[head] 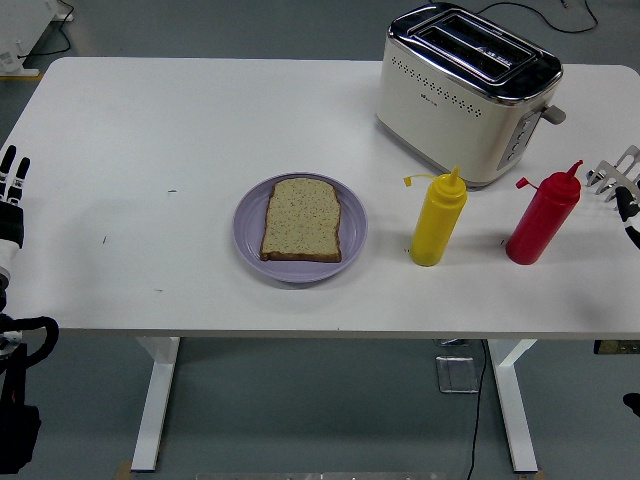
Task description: Pick up the cup,pour liquid into bread,place the cup on the desk
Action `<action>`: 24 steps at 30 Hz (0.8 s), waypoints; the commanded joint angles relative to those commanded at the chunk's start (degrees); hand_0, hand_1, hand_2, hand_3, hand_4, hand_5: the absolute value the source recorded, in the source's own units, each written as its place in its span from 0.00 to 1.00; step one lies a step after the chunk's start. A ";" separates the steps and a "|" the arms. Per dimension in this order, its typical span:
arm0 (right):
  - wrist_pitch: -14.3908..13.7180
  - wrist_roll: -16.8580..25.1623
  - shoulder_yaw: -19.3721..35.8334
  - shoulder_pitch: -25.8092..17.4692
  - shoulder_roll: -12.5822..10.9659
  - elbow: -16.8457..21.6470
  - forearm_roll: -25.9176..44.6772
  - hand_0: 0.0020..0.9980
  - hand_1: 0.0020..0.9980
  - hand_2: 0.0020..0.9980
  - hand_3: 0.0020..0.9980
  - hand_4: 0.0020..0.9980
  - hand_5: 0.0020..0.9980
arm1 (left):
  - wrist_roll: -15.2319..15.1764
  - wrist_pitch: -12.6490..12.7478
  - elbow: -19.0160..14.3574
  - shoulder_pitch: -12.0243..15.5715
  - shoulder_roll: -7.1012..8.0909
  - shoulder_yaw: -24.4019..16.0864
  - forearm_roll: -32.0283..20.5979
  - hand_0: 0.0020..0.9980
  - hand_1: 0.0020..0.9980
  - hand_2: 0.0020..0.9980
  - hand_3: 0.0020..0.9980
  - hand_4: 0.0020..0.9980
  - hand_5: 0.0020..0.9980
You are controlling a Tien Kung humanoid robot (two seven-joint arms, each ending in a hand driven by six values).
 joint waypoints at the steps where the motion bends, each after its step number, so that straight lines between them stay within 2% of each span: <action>1: 1.83 -1.54 1.48 0.64 0.34 -0.31 2.23 0.86 0.81 0.86 0.89 0.76 0.28 | 0.00 -0.01 0.00 0.03 0.00 0.04 0.00 0.78 0.74 0.75 0.69 0.56 1.00; 5: 6.31 -6.14 6.00 2.71 1.78 -2.43 11.69 0.86 0.81 0.86 0.89 0.76 0.28 | -0.02 0.01 0.01 0.19 0.00 0.08 -0.02 0.78 0.74 0.75 0.69 0.56 1.00; 6: 6.63 -6.89 6.71 3.01 2.06 -2.77 13.76 0.86 0.81 0.86 0.89 0.76 0.28 | -0.03 0.01 0.01 0.21 0.00 0.09 -0.02 0.78 0.74 0.75 0.69 0.56 1.00; 7: 6.84 -7.62 7.60 3.63 2.71 -3.42 15.99 0.86 0.80 0.85 0.88 0.75 0.32 | -0.04 0.02 0.00 0.26 0.00 0.07 -0.02 0.78 0.74 0.75 0.69 0.56 1.00; 11: 7.72 -9.64 9.63 5.76 4.45 -5.77 25.06 0.86 0.80 0.85 0.88 0.75 0.32 | -0.07 0.02 -0.02 0.40 0.00 0.10 -0.05 0.78 0.74 0.75 0.69 0.56 1.00; 17: 8.22 -10.26 9.51 6.81 4.71 -8.06 27.44 0.85 0.80 0.84 0.87 0.73 0.34 | -0.08 0.03 -0.02 0.48 0.00 0.04 -0.05 0.78 0.74 0.75 0.69 0.56 1.00; 24: 8.44 -10.27 9.39 7.08 5.02 -8.62 27.26 0.85 0.80 0.83 0.87 0.74 0.32 | -0.10 0.03 -0.04 0.30 0.00 -0.11 -0.05 0.78 0.74 0.75 0.69 0.56 1.00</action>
